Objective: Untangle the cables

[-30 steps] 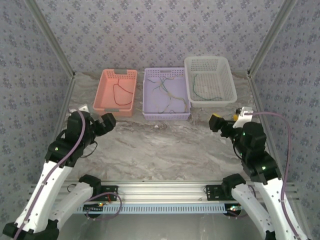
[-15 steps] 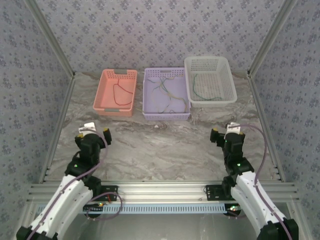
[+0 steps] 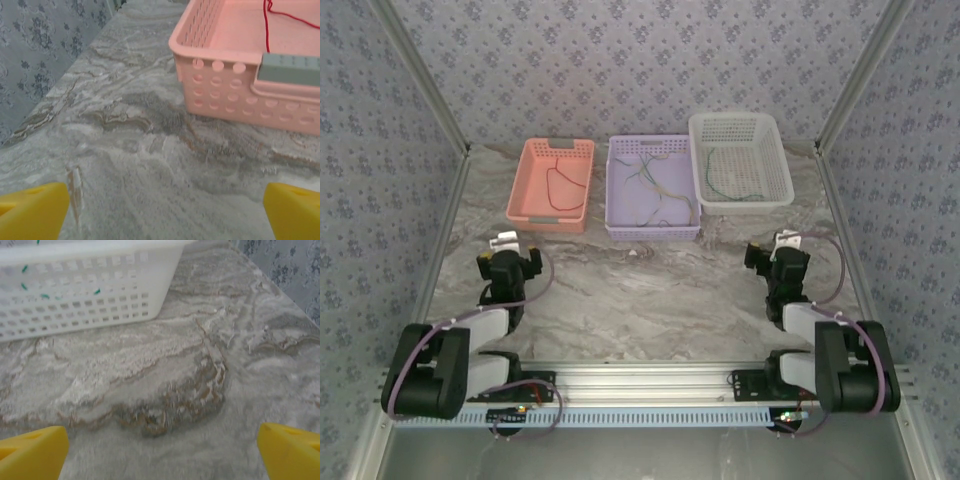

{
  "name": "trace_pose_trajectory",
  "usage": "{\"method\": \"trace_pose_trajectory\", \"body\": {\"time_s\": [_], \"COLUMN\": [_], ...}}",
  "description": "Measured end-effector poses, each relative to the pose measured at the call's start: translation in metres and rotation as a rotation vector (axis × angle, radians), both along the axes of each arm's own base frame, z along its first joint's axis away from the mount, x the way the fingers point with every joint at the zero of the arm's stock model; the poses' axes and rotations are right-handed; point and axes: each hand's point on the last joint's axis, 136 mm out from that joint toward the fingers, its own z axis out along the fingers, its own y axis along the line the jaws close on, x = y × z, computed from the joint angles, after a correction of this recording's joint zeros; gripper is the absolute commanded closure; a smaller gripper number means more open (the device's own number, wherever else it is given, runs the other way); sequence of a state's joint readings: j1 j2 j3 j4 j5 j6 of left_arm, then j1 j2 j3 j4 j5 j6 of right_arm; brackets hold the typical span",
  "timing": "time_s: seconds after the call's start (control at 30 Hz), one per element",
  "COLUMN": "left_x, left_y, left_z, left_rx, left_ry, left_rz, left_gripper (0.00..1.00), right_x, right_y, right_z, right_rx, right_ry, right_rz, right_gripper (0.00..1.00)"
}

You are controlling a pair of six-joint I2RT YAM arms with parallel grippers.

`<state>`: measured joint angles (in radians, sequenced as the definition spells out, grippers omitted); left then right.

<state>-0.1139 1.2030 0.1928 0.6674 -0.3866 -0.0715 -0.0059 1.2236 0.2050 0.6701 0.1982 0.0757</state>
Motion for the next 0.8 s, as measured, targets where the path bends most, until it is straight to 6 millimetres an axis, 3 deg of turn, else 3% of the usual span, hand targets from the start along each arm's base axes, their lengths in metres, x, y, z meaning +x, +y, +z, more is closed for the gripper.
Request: {"method": "trace_pose_trajectory", "body": {"time_s": [0.13, 0.23, 0.37, 0.47, 0.63, 0.7, 0.8], "left_x": [0.012, 0.022, 0.034, 0.034, 0.064, 0.070, 0.069], "left_y": [0.006, 0.010, 0.013, 0.009, 0.008, 0.008, 0.007], "left_z": [0.009, 0.012, -0.008, -0.021, 0.004, 0.011, 0.006], "left_rx": [-0.023, -0.038, -0.050, -0.063, -0.082, -0.085, -0.088], "left_ry": [-0.058, -0.095, -0.081, -0.035, -0.074, -0.092, -0.072], "left_rz": [0.001, -0.003, -0.011, -0.034, -0.064, -0.069, -0.073], "left_gripper": [0.01, 0.01, 0.01, 0.01, 0.01, 0.01, 0.01], "right_x": [0.015, 0.024, 0.026, 0.037, 0.061, 0.062, 0.060], "right_y": [-0.005, -0.005, 0.003, 0.007, 0.012, 0.015, 0.016], "right_z": [0.008, 0.000, -0.020, -0.011, 0.013, 0.013, 0.007], "right_rx": [0.007, 0.022, 0.034, 0.034, 0.024, 0.017, 0.013], "right_ry": [-0.054, -0.068, -0.022, -0.040, -0.081, -0.077, -0.049], "right_rz": [0.013, 0.038, 0.086, 0.119, 0.147, 0.156, 0.160], "right_gripper": [0.01, 0.01, 0.01, 0.01, 0.01, 0.01, 0.01]}}
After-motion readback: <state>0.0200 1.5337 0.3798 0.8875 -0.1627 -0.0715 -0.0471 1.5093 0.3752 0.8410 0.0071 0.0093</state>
